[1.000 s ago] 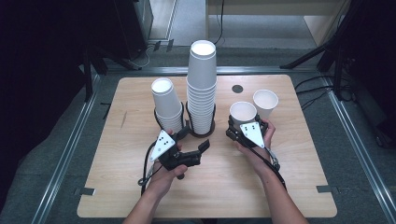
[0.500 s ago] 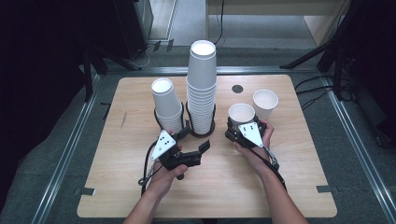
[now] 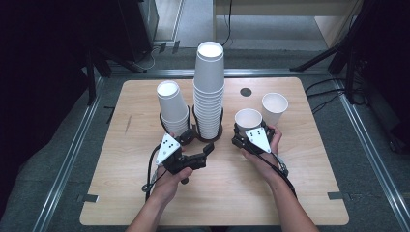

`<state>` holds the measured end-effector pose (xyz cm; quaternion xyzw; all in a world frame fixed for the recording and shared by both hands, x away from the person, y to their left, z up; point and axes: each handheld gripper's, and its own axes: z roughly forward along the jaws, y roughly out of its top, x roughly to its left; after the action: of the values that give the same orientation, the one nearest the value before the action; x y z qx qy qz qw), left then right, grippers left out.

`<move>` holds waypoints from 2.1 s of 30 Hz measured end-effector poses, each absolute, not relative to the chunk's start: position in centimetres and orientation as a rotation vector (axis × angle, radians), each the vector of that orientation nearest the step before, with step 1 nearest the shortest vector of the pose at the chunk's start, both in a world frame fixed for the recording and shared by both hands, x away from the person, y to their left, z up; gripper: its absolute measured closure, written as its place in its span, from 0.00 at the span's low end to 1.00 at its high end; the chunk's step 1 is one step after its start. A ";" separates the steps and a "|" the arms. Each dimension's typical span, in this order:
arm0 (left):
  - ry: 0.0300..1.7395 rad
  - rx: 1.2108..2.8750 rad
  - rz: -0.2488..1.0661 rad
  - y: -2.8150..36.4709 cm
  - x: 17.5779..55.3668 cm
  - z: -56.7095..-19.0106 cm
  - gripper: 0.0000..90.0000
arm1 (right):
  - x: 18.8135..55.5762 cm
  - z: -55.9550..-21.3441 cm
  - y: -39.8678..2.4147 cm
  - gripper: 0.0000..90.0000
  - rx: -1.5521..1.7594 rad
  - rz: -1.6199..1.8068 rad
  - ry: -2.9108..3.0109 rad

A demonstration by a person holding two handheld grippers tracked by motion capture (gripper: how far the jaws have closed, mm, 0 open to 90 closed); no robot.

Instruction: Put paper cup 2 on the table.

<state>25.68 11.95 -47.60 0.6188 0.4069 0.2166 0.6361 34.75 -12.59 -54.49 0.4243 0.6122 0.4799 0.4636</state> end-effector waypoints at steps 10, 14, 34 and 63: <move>1.001 1.477 0.520 13.8 25.9 -48.0 0.11 | 34.7 -54.8 -12.9 0.13 1.054 1.181 1.515; 1.021 1.496 0.535 14.4 25.7 -48.2 0.10 | 34.6 -54.8 -13.2 0.12 1.061 1.182 1.517; 1.089 1.503 0.542 16.1 24.8 -48.0 0.00 | 33.0 -54.2 -14.9 0.00 1.086 1.219 1.575; 1.200 1.481 0.631 21.2 22.1 -50.0 0.00 | 27.8 -51.9 -18.9 0.00 1.016 1.266 1.560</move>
<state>22.08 21.16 -49.96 0.6224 0.5040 0.2651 0.5370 27.84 -18.95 -51.94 0.4074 0.6255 0.5075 0.4304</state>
